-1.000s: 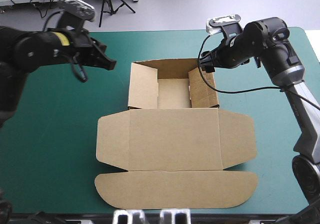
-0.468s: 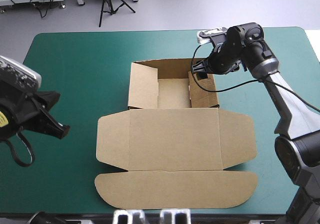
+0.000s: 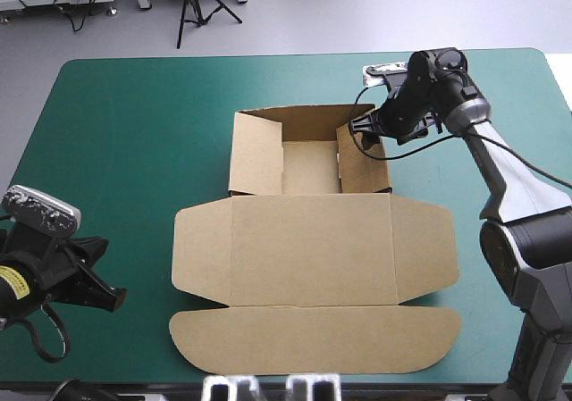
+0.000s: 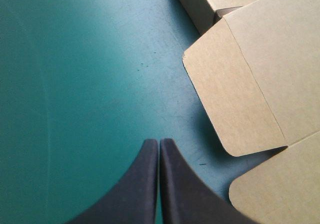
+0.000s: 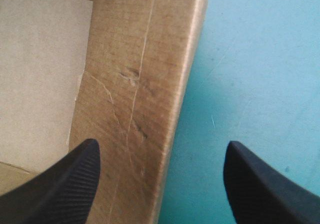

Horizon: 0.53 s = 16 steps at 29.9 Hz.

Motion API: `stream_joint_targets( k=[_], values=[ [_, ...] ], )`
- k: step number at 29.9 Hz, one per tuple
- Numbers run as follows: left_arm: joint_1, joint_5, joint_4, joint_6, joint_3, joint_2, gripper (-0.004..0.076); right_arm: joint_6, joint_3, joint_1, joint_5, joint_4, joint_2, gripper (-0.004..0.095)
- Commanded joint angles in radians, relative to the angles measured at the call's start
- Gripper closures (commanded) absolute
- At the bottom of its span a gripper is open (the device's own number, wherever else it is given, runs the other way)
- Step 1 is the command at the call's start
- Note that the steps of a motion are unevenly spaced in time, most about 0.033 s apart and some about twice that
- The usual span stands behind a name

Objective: Fold the box

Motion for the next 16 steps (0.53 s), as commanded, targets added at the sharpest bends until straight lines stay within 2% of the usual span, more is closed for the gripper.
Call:
stream_joint_targets(
  k=[1, 4, 7, 12, 16],
  values=[
    [-0.003, 0.037, -0.003, -0.015, -0.019, 0.0, 0.073, -0.008, -0.025, -0.001, 0.004, 0.049, -0.023, 0.0421],
    [-0.003, 0.037, -0.003, -0.015, -0.019, 0.0, 0.073, -0.05, -0.025, -0.001, 0.004, 0.118, 0.008, 0.0566],
    [-0.003, 0.037, -0.003, -0.015, -0.019, 0.0, 0.073, -0.061, -0.025, -0.001, 0.004, 0.107, 0.029, 0.0687],
    [-0.003, 0.037, -0.001, -0.015, -0.019, 0.0, 0.073, -0.085, -0.025, -0.003, 0.004, -0.012, 0.039, 0.0859],
    [-0.003, 0.037, 0.001, -0.015, -0.019, 0.0, 0.073, -0.085, -0.029, -0.004, 0.004, -0.078, 0.035, 0.0927]
  ],
)
